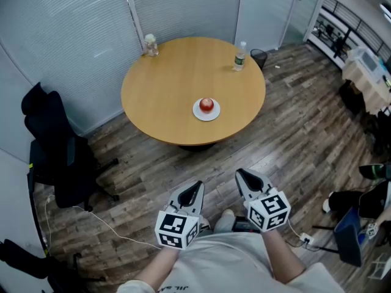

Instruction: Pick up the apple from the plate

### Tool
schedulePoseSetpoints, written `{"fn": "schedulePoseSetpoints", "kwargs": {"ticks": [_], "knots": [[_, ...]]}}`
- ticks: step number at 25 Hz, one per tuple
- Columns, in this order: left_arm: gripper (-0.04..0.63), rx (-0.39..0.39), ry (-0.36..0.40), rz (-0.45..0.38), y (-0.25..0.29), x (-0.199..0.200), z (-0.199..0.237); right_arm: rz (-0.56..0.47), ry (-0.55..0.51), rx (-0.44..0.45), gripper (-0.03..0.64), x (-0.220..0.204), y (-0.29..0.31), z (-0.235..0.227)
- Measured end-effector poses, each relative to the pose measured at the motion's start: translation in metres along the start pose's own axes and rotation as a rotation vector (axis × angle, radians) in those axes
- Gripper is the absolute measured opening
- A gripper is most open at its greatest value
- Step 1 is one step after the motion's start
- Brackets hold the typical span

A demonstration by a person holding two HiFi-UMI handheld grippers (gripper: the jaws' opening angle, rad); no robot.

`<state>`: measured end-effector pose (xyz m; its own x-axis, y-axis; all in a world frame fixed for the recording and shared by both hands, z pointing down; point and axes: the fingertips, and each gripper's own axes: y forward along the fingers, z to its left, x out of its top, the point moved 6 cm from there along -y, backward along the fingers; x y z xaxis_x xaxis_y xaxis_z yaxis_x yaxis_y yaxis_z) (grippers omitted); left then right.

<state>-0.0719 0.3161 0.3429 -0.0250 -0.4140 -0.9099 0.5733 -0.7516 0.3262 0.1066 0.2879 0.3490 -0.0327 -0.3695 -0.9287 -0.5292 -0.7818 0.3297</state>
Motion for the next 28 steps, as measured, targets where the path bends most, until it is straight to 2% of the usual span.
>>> {"fn": "schedulePoseSetpoints", "kwargs": {"ticks": [6,12,19,28], "knots": [[0.003,-0.003,-0.002,0.009,0.016,0.004,0.017,0.010,0.003,0.004,0.041,0.000,0.018,-0.007],[0.003,0.022,-0.008,0.017,0.054,0.016,0.044,0.038,-0.005,0.035,0.041,0.003,0.064,-0.031],[0.003,0.069,-0.009,0.013,0.119,0.051,0.087,0.051,-0.055,0.072,0.041,0.035,0.134,-0.078],[0.003,0.140,-0.012,-0.005,0.200,0.098,0.124,0.069,-0.083,0.125,0.041,0.070,0.196,-0.152]]}}
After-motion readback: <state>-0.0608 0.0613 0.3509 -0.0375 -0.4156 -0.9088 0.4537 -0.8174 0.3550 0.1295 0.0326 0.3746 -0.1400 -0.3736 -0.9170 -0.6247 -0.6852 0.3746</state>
